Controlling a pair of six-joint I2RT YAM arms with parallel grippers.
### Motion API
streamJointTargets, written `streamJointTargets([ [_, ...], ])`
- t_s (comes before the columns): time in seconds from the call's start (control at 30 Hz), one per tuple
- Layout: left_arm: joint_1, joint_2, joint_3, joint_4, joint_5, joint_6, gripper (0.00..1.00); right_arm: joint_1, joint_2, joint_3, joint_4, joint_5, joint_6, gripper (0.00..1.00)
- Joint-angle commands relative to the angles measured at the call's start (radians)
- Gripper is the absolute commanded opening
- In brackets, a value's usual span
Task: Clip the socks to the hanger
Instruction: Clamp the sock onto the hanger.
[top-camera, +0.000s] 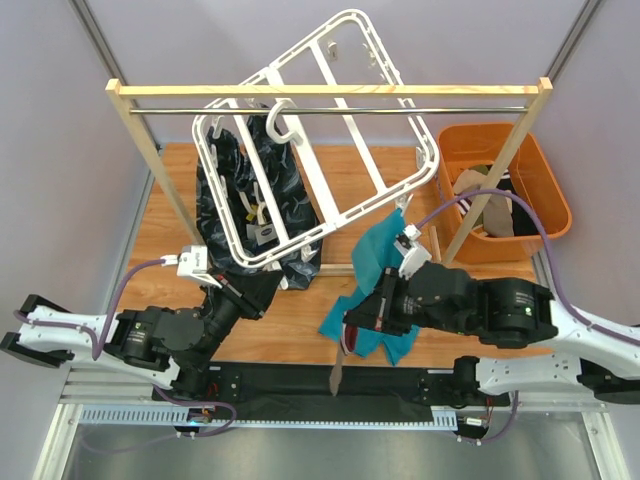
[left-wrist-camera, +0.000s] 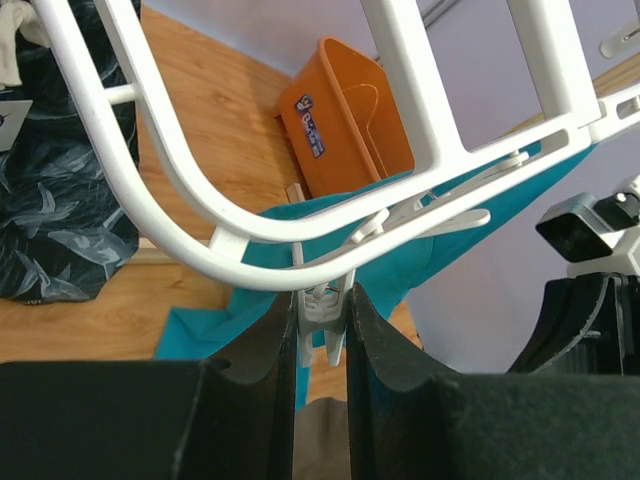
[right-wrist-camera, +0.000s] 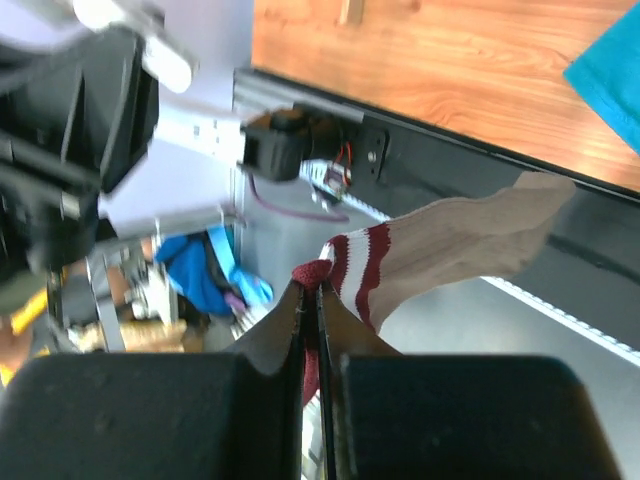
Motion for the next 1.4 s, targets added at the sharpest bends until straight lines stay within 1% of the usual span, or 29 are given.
streamJointTargets([
  [0.0,-0.002,-0.02,-0.041,-0.003,0.054,0.049,0.0,0.055,0.097,0.123,-0.045,0.273,0.263,0.0],
  [0.03,-0.002,-0.023,-0.041,-0.005,0.059,0.05,0.0,0.056,0.158,0.146,-0.125,0.292,0.3,0.0],
  [0.07,-0.002,-0.03,-0.042,0.003,0.071,0.08,0.0,0.056,0.18,0.178,-0.145,0.296,0.321,0.0],
  [0.17,-0.002,-0.04,-0.047,0.058,0.111,0.147,0.0,0.056,0.21,0.174,-0.147,0.307,0.436,0.0],
  [0.2,-0.002,-0.041,-0.056,0.109,0.126,0.22,0.0,0.056,0.209,0.147,-0.138,0.309,0.481,0.0],
  [0.23,-0.002,-0.043,-0.059,0.134,0.14,0.249,0.0,0.056,0.206,0.133,-0.128,0.318,0.563,0.0],
  [0.3,-0.002,-0.044,-0.068,0.18,0.181,0.314,0.0,0.056,0.203,0.111,-0.127,0.359,0.666,0.0],
  [0.37,-0.002,-0.043,-0.078,0.208,0.215,0.351,0.0,0.056,0.223,0.126,-0.136,0.394,0.699,0.0],
  [0.43,-0.004,-0.044,-0.091,0.251,0.235,0.407,0.0,0.055,0.259,0.185,-0.183,0.434,0.746,0.0],
  [0.57,-0.002,-0.043,-0.121,0.325,0.283,0.492,0.0,0.009,0.335,0.237,-0.216,0.375,0.786,0.0],
  [0.6,-0.002,-0.046,-0.125,0.363,0.31,0.537,0.0,0.0,0.347,0.234,-0.192,0.341,0.791,0.0],
  [0.7,-0.002,-0.057,-0.156,0.436,0.336,0.582,0.0,-0.009,0.365,0.234,-0.191,0.341,0.808,0.0],
  [0.77,-0.002,-0.067,-0.167,0.447,0.347,0.604,0.0,-0.031,0.37,0.225,-0.197,0.33,0.819,0.0],
  [0.9,-0.002,-0.087,-0.188,0.463,0.369,0.631,0.0,-0.045,0.388,0.225,-0.144,0.301,0.822,0.0],
  [1.03,-0.002,-0.098,-0.206,0.495,0.389,0.67,0.0,-0.045,0.437,0.303,-0.151,0.298,0.828,0.0],
  [1.1,-0.002,-0.093,-0.196,0.484,0.387,0.69,0.0,-0.045,0.462,0.352,-0.162,0.304,0.829,0.0],
  [1.2,-0.004,-0.086,-0.194,0.501,0.389,0.705,0.0,-0.045,0.476,0.38,-0.165,0.303,0.829,0.0],
  [1.37,-0.002,-0.078,-0.205,0.538,0.381,0.737,0.0,-0.045,0.459,0.352,-0.145,0.292,0.839,0.0],
])
